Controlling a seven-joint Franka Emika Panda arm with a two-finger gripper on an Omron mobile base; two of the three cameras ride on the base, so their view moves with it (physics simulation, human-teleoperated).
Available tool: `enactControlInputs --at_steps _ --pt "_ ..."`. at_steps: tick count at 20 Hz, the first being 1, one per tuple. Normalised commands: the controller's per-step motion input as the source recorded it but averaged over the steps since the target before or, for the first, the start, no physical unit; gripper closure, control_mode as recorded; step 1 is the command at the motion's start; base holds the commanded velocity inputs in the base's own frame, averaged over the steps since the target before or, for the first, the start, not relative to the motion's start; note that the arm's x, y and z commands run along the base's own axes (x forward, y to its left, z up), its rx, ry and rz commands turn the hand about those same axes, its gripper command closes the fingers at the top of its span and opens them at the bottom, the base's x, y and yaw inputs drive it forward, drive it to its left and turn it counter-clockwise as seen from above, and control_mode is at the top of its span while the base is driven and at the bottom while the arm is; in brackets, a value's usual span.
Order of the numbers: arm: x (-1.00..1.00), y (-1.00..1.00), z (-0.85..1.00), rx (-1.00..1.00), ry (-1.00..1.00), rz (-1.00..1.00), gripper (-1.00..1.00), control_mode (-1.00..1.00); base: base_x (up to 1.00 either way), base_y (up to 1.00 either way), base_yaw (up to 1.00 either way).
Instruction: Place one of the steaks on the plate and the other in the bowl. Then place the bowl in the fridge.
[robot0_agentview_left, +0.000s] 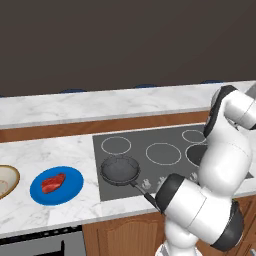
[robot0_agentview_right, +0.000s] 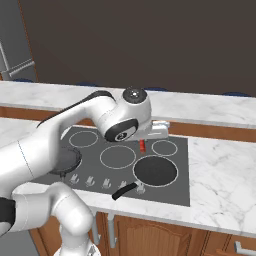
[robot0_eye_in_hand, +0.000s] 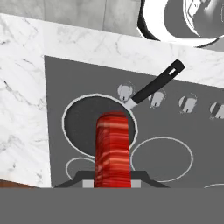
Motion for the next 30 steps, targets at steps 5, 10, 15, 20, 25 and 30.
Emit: enactControlInputs --at_steps 5,10,15,20,25,30 --pt "-0.08 0.92 0.34 -0.11 -0.02 -0.01 1.00 -1.00 0.00 0.00 0.00" --pt "-0.48 1.00 0.00 -0.21 -0.43 -0.05 1.00 -1.00 0.00 0.00 0.00" --pt "-0.98 0.91 0.00 -0.19 -0.80 -0.01 1.00 -1.00 0.00 0.00 0.00" --pt "-0.77 0.63 0.51 -0.07 -0.48 -0.01 1.00 -1.00 0.00 0.00 0.00" --pt "-0.31 0.46 0.81 0.00 -0.11 -0.04 1.00 -1.00 0.00 0.00 0.00" --pt "-0.24 0.40 0.53 0.13 0.15 -0.05 1.00 -1.00 0.00 0.00 0.00"
